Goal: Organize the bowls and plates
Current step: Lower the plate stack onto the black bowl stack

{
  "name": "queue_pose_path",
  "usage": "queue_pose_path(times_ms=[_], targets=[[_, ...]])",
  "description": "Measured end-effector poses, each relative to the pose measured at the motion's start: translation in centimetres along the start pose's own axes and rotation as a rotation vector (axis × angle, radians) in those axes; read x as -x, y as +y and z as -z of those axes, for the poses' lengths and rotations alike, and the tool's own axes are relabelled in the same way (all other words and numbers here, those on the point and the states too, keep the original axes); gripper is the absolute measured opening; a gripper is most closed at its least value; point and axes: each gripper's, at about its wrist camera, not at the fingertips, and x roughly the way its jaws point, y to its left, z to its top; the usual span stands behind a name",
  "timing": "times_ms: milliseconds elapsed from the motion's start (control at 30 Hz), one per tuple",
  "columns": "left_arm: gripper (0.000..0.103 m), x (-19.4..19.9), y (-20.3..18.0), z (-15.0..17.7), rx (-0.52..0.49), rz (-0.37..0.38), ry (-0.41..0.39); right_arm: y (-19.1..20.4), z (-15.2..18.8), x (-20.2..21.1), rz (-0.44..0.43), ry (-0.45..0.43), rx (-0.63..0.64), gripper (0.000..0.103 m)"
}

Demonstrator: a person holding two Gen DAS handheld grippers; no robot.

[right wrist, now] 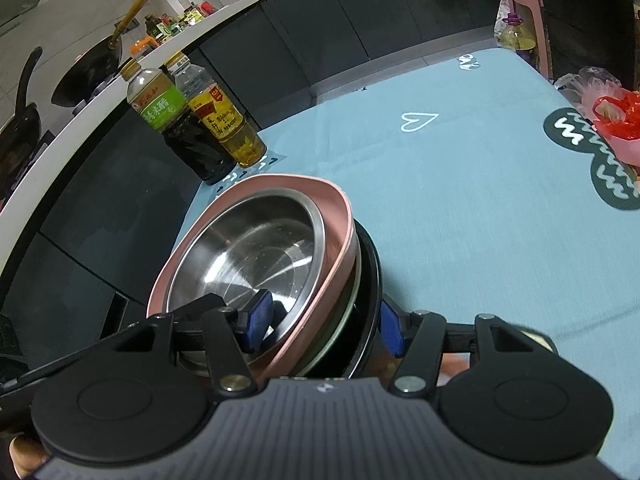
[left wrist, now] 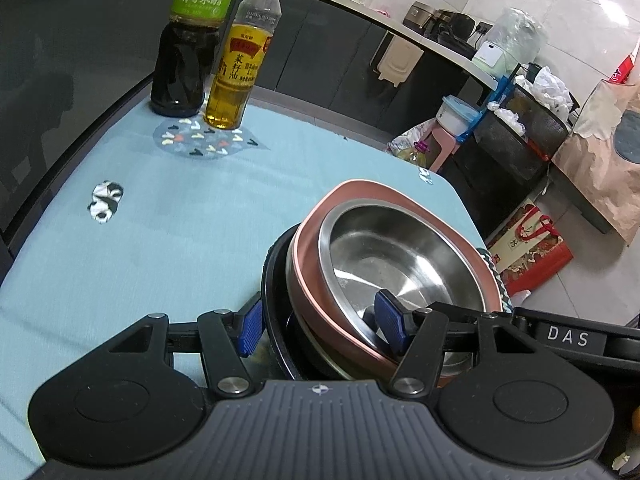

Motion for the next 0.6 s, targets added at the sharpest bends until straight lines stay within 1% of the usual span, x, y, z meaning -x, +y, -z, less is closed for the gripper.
queue_pose_path(times_ms=[300,600], targets=[[0.055,-2.1,-0.2,-2.9,0.008,0.009,-0.026,-0.1,-2.8,-1.0,0.001,-0.024,0.000,0.034],[0.055,-4.8,-0.5,-5.4,0.020,0.019,-0.029,-0.9,-5.7,-2.5,0.014,-0.032,-0.016,0.034]])
